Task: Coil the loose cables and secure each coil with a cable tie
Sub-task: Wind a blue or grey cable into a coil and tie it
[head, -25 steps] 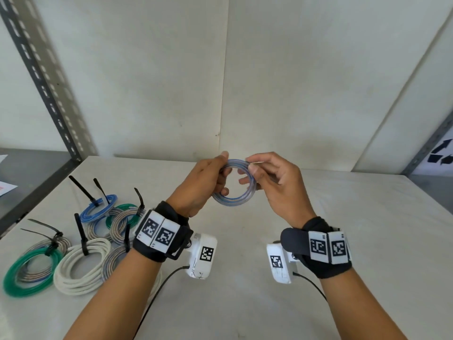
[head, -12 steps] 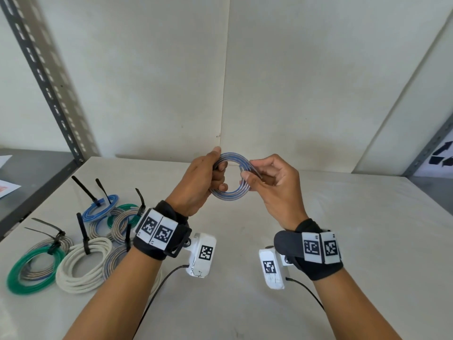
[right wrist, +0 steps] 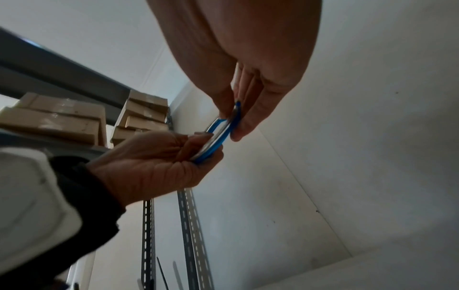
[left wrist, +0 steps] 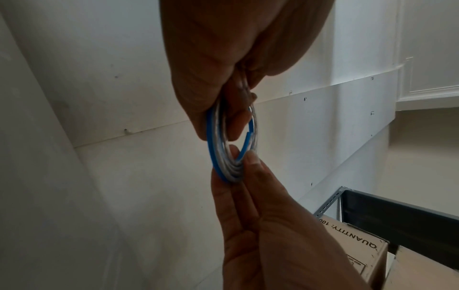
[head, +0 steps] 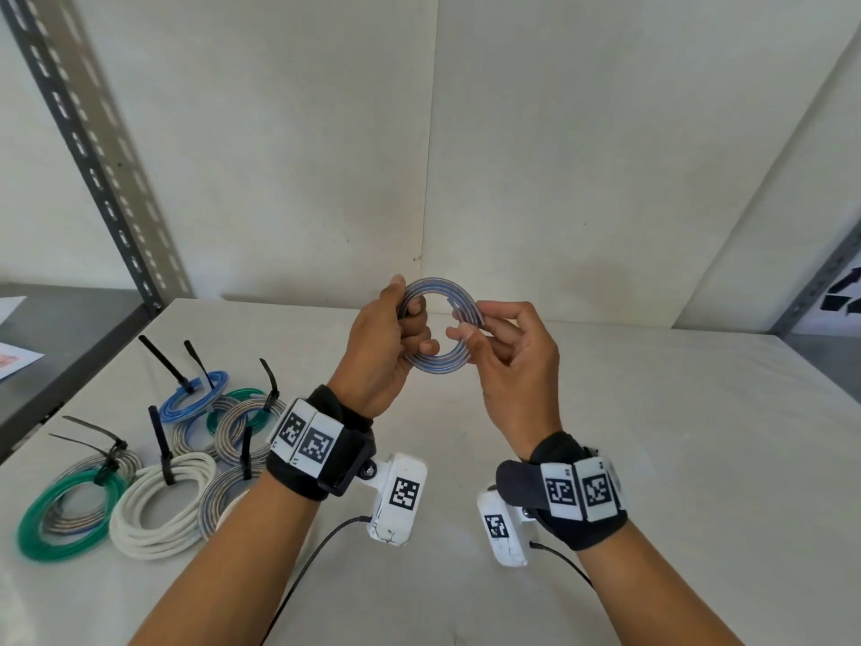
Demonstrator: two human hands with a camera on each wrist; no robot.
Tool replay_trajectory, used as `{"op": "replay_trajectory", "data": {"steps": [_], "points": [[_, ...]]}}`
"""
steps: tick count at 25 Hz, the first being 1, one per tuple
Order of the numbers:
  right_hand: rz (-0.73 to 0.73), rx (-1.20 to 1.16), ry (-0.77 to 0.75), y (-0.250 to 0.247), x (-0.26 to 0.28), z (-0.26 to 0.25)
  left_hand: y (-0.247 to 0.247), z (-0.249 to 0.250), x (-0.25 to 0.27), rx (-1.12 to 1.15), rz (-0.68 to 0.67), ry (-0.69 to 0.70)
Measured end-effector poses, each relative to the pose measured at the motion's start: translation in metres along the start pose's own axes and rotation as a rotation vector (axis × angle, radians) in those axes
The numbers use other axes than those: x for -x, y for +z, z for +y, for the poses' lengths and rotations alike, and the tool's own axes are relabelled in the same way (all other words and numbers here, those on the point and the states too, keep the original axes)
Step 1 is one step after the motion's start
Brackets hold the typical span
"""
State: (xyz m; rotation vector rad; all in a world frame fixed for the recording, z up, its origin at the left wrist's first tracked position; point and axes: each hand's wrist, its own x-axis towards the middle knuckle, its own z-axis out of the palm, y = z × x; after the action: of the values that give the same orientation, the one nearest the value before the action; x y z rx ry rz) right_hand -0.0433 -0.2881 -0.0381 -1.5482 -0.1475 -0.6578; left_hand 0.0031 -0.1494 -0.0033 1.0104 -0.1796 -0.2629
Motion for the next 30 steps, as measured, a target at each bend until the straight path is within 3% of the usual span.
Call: {"op": "replay_trajectory", "data": {"steps": [5, 9, 15, 21, 27, 30], "points": [[0.008, -0.067, 0.014, 0.001, 0.001, 0.000, 0.000, -0.004, -0.003, 0.066, -0.011, -0.009], [-0.030, -0.095, 0.058, -0.012, -0.011, -0.009, -0.003, -0.005, -0.003, 0.073, -0.095, -0.056], [-0.271, 0.106, 0.042, -0.049, -0.020, -0.033, 0.011, 0.015, -0.005, -0.492, -0.340, -0.204], [-0.310, 0.266, 0.021, -0.101, -0.002, -0.073, 0.062, 0.003, 0.012, -0.532, -0.490, -0.318], [-0.265, 0.358, 0.204, -0.206, 0.025, -0.114, 0.156, -0.045, 0.037, -0.724, -0.620, -0.256], [-0.269, 0.694, 0.451, -0.275, 0.045, -0.111, 0.189, -0.084, 0.051, -0.921, -0.656, -0.221]]}}
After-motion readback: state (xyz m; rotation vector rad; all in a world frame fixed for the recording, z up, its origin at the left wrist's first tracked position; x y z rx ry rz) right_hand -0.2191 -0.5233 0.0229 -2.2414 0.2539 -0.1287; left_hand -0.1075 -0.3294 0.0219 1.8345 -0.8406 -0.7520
